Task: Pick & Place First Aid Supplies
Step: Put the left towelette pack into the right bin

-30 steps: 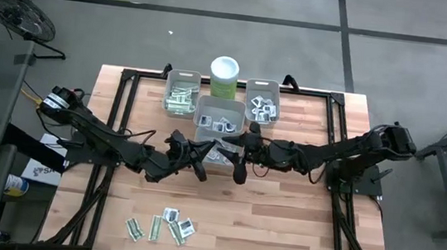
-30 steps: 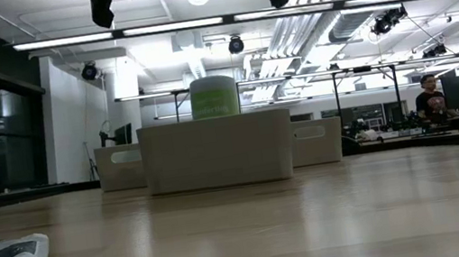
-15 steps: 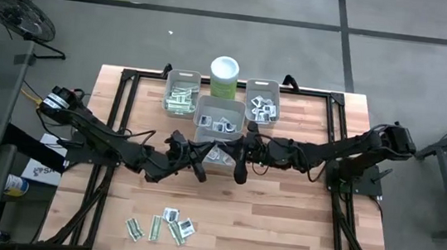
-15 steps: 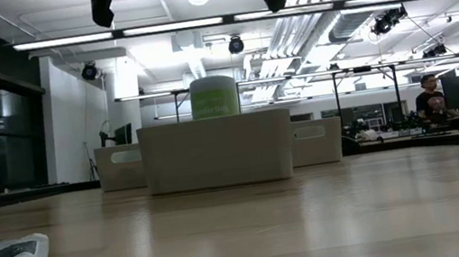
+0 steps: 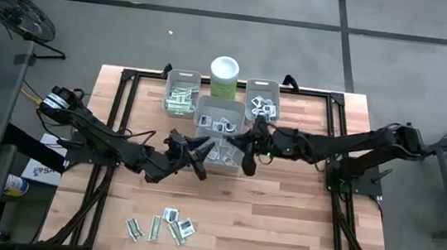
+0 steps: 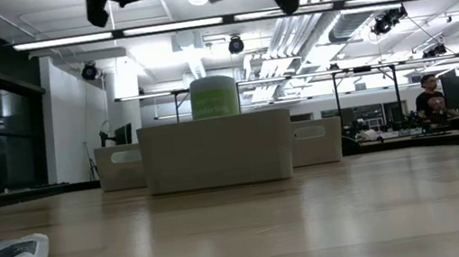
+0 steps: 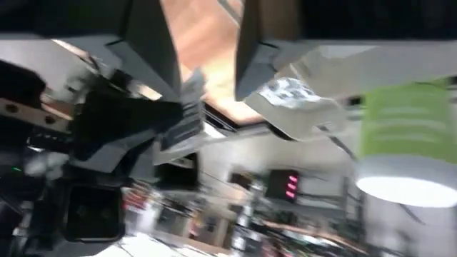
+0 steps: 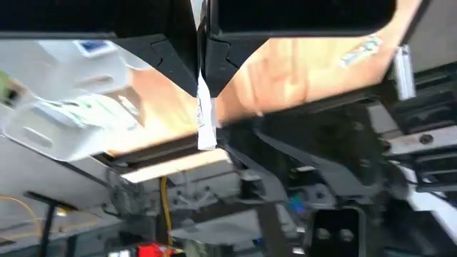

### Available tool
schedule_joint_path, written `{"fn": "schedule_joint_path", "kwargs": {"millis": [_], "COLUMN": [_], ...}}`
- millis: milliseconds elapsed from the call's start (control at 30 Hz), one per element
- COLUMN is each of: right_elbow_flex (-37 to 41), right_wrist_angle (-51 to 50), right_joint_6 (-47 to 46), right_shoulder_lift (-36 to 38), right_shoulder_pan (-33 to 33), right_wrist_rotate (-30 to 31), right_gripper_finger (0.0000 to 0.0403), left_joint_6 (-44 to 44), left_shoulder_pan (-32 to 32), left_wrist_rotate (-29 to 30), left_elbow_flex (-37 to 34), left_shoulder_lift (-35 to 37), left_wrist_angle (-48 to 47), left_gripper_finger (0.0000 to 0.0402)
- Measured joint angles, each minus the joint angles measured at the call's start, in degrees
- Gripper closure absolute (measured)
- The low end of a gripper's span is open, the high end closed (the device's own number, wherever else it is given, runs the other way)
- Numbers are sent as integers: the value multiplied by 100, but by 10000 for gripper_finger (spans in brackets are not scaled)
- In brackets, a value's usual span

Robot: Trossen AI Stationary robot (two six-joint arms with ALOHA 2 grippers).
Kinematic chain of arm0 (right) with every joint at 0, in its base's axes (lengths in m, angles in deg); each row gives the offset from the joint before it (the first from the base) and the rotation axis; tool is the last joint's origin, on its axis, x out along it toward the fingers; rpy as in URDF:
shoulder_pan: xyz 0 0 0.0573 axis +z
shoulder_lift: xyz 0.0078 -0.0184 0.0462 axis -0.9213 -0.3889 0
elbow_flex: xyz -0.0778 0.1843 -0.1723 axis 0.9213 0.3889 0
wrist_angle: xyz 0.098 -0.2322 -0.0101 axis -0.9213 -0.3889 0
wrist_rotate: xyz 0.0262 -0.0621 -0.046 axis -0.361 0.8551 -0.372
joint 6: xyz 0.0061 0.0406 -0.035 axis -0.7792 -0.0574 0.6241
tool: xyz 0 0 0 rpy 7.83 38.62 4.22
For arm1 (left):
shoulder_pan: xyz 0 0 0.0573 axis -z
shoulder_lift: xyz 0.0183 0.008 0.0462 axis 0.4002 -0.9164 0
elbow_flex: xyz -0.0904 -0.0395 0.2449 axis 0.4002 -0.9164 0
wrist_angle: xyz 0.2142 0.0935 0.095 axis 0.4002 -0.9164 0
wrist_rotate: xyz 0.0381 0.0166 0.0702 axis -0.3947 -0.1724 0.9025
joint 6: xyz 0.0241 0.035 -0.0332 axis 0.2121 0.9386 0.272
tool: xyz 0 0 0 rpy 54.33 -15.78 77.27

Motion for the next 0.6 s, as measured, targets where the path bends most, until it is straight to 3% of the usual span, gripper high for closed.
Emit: {"fn": "schedule_joint_path", "kwargs": {"millis": [167, 333, 467, 600], "right_elbow_flex": [0, 0, 0, 0], "right_wrist_angle": [-1422, -2803, -3564, -3832], "right_joint_6": [53, 409, 689, 1036], "right_shoulder_lift": [654, 1169, 1308, 1216], "right_shoulder_pan": [-479, -1266, -2100, -2982], "right_wrist_rotate": [-16, -312, -1012, -1720], "right_gripper_finger": [401, 402, 402, 402], "left_joint_6": [207, 418, 364, -115], "left_shoulder_pan": [113, 310, 352, 176], "left_wrist_rotate": [991, 1839, 1767, 1077], "left_elbow_flex": [-4, -4, -39, -55], "left_shoulder_lift": [240, 693, 1127, 1509], "left_wrist_angle": [-187, -493, -844, -1552], "left_gripper_finger": [198, 164, 162, 161]}}
